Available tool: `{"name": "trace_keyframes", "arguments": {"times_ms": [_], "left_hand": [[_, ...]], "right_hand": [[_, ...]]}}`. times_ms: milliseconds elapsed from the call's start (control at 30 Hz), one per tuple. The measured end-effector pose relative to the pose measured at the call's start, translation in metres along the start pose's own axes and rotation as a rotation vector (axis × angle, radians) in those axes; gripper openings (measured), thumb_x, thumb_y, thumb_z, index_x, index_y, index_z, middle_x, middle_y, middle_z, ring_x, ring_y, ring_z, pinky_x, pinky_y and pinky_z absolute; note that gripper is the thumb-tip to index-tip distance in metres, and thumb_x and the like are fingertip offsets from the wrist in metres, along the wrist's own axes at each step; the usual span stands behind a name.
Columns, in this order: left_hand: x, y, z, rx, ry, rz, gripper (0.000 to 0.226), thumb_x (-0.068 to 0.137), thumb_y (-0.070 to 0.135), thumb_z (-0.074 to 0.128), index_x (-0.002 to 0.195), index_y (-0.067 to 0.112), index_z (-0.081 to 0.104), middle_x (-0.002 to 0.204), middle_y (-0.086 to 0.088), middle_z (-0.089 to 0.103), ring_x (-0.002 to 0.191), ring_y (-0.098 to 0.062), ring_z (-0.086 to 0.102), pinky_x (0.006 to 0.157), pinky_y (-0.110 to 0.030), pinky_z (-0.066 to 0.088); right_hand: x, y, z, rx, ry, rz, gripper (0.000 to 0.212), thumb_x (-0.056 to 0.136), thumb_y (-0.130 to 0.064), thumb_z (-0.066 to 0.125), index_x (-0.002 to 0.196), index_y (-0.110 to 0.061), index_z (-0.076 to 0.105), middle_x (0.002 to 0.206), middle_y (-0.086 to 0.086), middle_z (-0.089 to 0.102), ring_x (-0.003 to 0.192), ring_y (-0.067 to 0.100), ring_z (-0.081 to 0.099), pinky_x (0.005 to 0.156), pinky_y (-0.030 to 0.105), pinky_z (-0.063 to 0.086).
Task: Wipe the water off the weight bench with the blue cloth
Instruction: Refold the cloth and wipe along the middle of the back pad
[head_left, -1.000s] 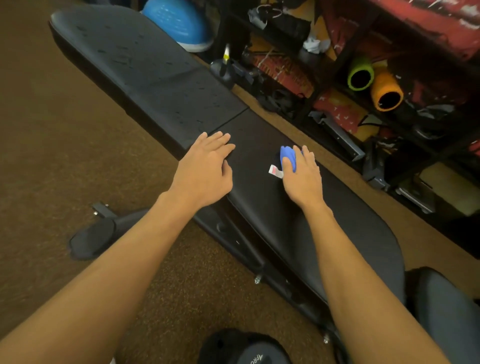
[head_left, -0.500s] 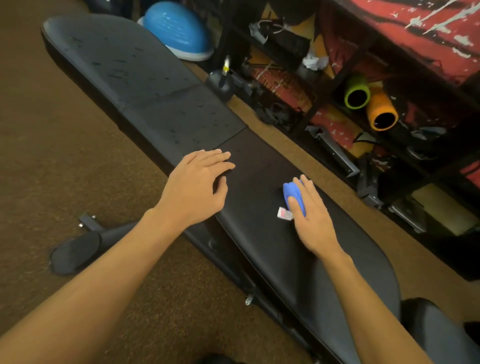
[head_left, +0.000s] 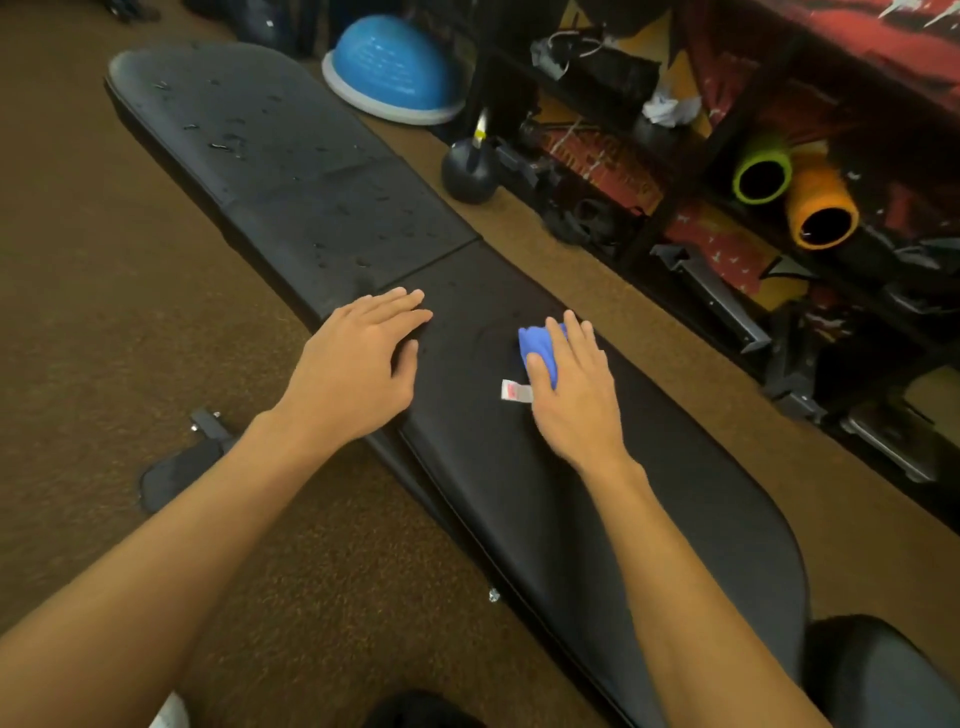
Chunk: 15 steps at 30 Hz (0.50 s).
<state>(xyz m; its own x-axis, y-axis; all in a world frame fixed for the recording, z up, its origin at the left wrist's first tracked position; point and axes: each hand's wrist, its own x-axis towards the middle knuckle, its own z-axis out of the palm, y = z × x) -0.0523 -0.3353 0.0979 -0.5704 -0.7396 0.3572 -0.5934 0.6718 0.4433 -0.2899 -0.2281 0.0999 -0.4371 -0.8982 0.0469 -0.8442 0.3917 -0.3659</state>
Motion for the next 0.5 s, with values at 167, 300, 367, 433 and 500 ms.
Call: {"name": "trace_keyframes", "arguments": {"times_ms": [167, 300, 367, 433, 500], "left_hand": [[-0.003, 0.004, -0.005, 0.022, 0.005, -0.027, 0.044, 0.099, 0.021, 0.062, 0.142, 0.014, 0.066, 0.154, -0.004, 0.058, 0.147, -0.019, 0.049, 0.123, -0.047, 0.039], [-0.008, 0.007, -0.008, 0.058, -0.004, -0.033, 0.045, 0.1, 0.023, 0.063, 0.144, 0.014, 0.065, 0.155, -0.006, 0.056, 0.148, -0.021, 0.048, 0.125, -0.045, 0.037], [-0.011, 0.008, -0.011, 0.057, -0.004, -0.047, 0.046, 0.102, 0.027, 0.06, 0.147, 0.015, 0.062, 0.158, -0.004, 0.053, 0.151, -0.019, 0.044, 0.126, -0.045, 0.035], [-0.012, 0.009, -0.01, 0.052, 0.005, -0.054, 0.047, 0.103, 0.027, 0.059, 0.148, 0.015, 0.061, 0.159, -0.004, 0.051, 0.153, -0.019, 0.041, 0.127, -0.046, 0.034], [-0.012, 0.01, -0.007, 0.051, 0.009, -0.065, 0.047, 0.102, 0.026, 0.06, 0.148, 0.015, 0.061, 0.16, -0.004, 0.051, 0.153, -0.019, 0.041, 0.127, -0.046, 0.033]], "right_hand": [[-0.008, -0.042, 0.012, -0.01, -0.034, -0.344, 0.06, 0.114, -0.044, 0.034, 0.169, -0.023, 0.023, 0.179, -0.004, 0.009, 0.165, 0.013, -0.003, 0.131, 0.035, -0.003], [-0.024, -0.001, 0.002, 0.0, -0.067, -0.421, 0.06, 0.114, -0.048, 0.035, 0.169, -0.027, 0.024, 0.178, -0.011, 0.01, 0.164, 0.007, -0.001, 0.133, 0.034, 0.002], [-0.003, 0.007, 0.0, 0.012, -0.03, -0.213, 0.061, 0.114, -0.047, 0.034, 0.169, -0.025, 0.022, 0.178, -0.007, 0.008, 0.164, 0.011, -0.002, 0.134, 0.039, 0.002], [0.018, -0.006, 0.003, -0.013, -0.013, -0.07, 0.062, 0.115, -0.045, 0.03, 0.17, -0.022, 0.018, 0.179, -0.001, 0.004, 0.165, 0.017, -0.005, 0.134, 0.043, 0.0], [0.022, -0.028, 0.007, -0.015, -0.017, -0.121, 0.062, 0.115, -0.045, 0.029, 0.17, -0.021, 0.017, 0.179, 0.0, 0.003, 0.165, 0.019, -0.006, 0.133, 0.043, -0.002]]}}
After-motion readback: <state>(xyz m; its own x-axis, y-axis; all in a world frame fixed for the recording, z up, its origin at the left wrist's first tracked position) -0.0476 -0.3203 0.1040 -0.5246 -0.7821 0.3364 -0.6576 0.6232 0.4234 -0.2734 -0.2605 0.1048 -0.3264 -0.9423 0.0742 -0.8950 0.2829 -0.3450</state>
